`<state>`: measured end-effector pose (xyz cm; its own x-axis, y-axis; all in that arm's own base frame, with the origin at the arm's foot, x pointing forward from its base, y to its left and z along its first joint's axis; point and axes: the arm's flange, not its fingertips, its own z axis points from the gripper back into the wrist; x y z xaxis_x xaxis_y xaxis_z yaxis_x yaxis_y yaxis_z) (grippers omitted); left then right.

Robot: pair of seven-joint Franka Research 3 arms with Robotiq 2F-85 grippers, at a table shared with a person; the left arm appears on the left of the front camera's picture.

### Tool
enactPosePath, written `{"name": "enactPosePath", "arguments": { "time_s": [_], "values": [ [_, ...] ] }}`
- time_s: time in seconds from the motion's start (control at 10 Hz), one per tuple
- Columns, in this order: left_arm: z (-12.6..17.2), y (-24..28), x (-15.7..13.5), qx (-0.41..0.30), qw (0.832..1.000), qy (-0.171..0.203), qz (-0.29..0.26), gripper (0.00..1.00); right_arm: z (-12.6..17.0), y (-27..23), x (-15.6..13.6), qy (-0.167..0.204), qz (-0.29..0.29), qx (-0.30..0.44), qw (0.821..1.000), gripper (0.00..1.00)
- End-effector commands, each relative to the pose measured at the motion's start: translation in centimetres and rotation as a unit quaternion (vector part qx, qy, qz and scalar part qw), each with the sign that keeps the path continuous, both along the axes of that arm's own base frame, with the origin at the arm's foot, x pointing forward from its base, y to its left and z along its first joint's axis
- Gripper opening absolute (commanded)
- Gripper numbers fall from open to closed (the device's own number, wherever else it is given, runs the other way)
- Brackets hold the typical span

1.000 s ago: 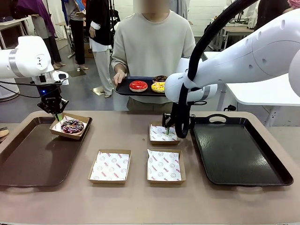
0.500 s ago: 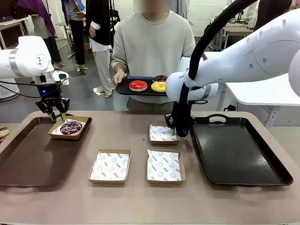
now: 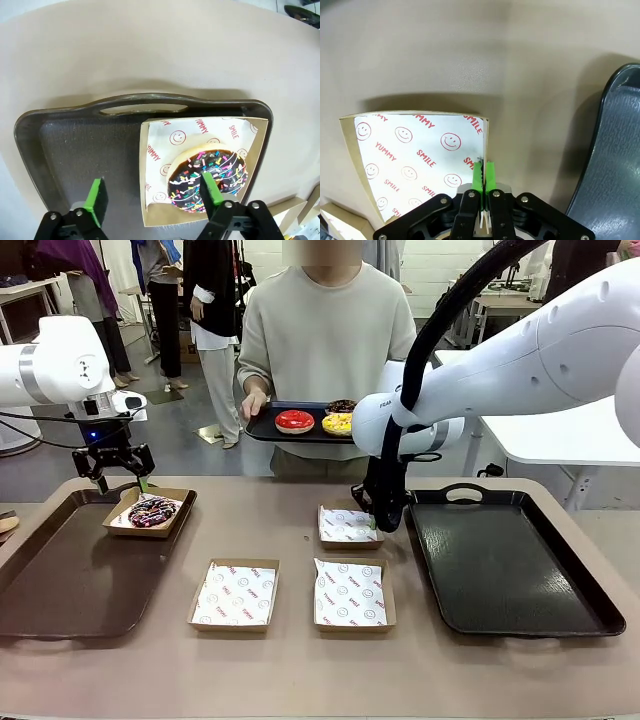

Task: Individually package the donuts and arrange them on the tray.
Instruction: Place the picked Paper togo box on the Handle tray while simultaneously picking up another Paper togo box from the table with the other hand.

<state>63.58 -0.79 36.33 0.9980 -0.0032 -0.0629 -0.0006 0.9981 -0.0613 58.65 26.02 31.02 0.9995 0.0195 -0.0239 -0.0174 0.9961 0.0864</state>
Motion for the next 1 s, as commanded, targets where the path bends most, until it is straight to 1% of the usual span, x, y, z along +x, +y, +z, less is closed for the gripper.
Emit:
{"name": "enactPosePath", "arguments": {
  "time_s": [0.0,0.2,0.3,0.4,0.5,0.7,0.8,0.9],
  "values": [
    [0.4,-0.2,-0.2,0.005,1.0,0.006,0.006,1.0,-0.5,0.1,0.1,-0.005,0.0,-0.008,1.0,0.0],
    [0.8,-0.1,-0.4,-0.002,1.0,0.009,0.008,1.0,0.3,0.0,0.0,-0.001,-0.014,-0.006,1.0,0.0],
    [1.5,0.0,-1.0,-0.019,1.0,0.005,0.002,1.0,1.5,-0.1,-0.4,0.002,-0.018,-0.005,1.0,0.0],
    [2.6,0.6,-2.2,-0.059,0.998,0.001,-0.016,1.0,3.3,-0.2,-1.2,0.004,-0.021,-0.014,1.0,0.0],
    [4.0,1.6,-3.9,-0.111,0.993,-0.004,-0.032,1.0,6.0,-0.5,-2.0,0.002,-0.023,-0.01,1.0,0.0],
    [6.2,4.3,-6.9,-0.207,0.977,-0.017,-0.043,1.0,10.3,-0.9,-3.0,-0.004,-0.032,-0.005,0.999,0.0],
    [7.0,5.8,-8.5,-0.261,0.964,-0.025,-0.052,1.0,12.1,-1.0,-3.4,-0.008,-0.034,-0.012,0.999,0.0],
    [7.6,7.5,-10.0,-0.325,0.944,-0.023,-0.054,1.0,13.9,-0.9,-3.7,-0.01,-0.035,-0.018,0.999,0.0]
  ]
}}
